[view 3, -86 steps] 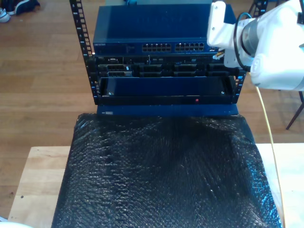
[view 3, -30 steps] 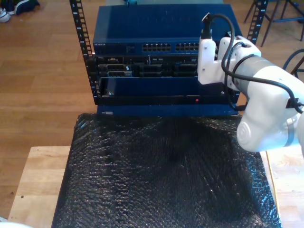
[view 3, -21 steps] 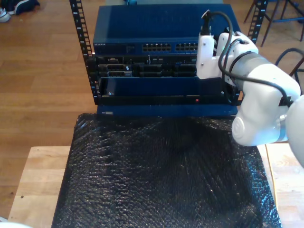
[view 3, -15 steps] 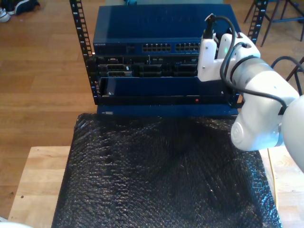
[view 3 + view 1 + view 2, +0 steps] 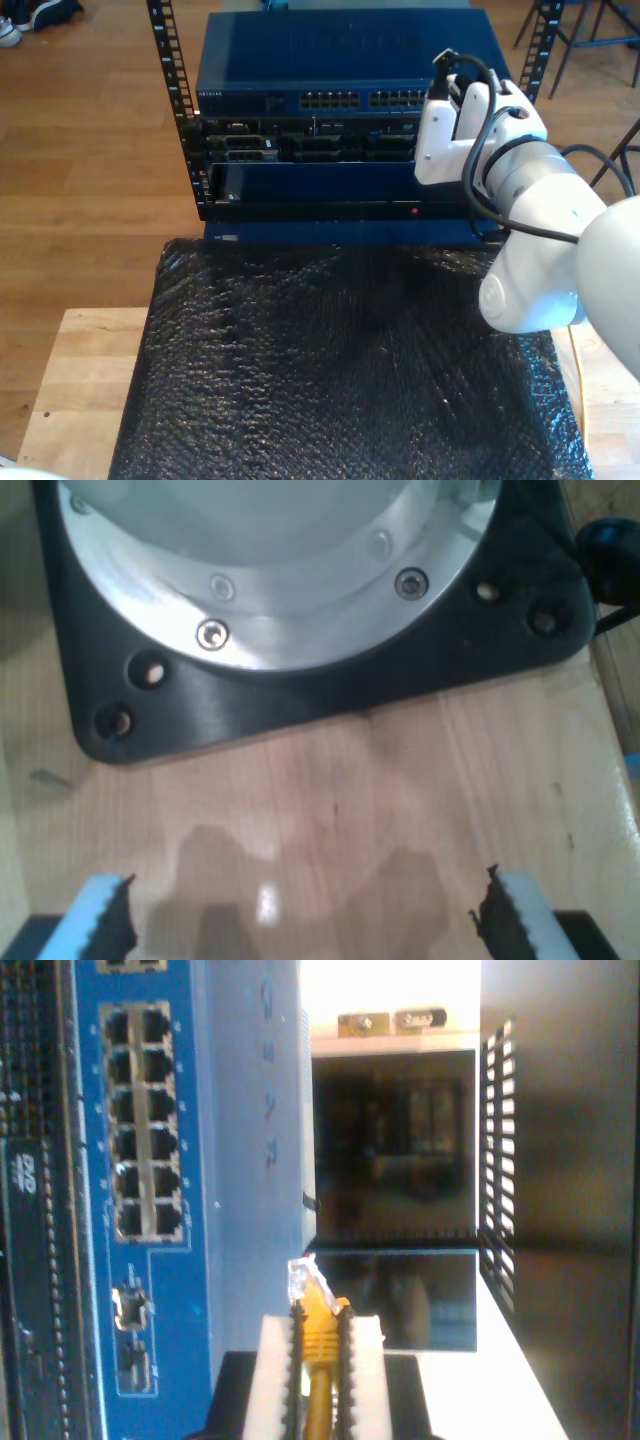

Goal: Grab the cable and plug it in

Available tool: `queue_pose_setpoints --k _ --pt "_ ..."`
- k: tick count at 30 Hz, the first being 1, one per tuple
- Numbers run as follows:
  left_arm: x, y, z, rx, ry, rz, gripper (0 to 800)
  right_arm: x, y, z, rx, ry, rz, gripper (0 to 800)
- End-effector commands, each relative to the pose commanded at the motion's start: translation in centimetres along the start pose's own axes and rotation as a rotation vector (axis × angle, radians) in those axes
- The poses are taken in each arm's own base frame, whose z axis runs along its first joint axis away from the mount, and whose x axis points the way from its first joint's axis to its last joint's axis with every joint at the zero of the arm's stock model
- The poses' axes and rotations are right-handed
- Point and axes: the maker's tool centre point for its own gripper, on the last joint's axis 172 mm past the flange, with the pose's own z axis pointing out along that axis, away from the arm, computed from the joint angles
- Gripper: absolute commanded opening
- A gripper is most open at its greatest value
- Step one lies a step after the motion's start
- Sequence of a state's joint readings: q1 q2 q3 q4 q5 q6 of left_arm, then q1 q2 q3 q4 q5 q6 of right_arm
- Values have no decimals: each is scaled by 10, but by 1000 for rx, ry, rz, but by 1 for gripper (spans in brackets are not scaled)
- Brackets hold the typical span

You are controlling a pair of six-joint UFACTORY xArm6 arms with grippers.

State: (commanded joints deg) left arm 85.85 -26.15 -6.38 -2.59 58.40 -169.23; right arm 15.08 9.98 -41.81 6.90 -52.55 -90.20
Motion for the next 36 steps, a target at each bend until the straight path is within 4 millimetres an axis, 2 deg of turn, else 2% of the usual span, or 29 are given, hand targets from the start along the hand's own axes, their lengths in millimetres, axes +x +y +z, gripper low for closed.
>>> queue_pose_setpoints --k 11,17,30,34,36 --pt "0 0 0 0 0 0 800 -3 -12 -1 -73 -7 -2 0" --pt "0 0 0 0 0 0 800 -3 -14 11 -90 -9 -1 0" --pt "0 0 0 0 0 0 800 7 -18 11 -110 -16 9 0" --pt "0 0 0 0 0 0 800 3 -30 10 -112 -64 -28 0" --pt "0 0 0 0 0 0 800 -3 -26 10 -130 -89 -46 0"
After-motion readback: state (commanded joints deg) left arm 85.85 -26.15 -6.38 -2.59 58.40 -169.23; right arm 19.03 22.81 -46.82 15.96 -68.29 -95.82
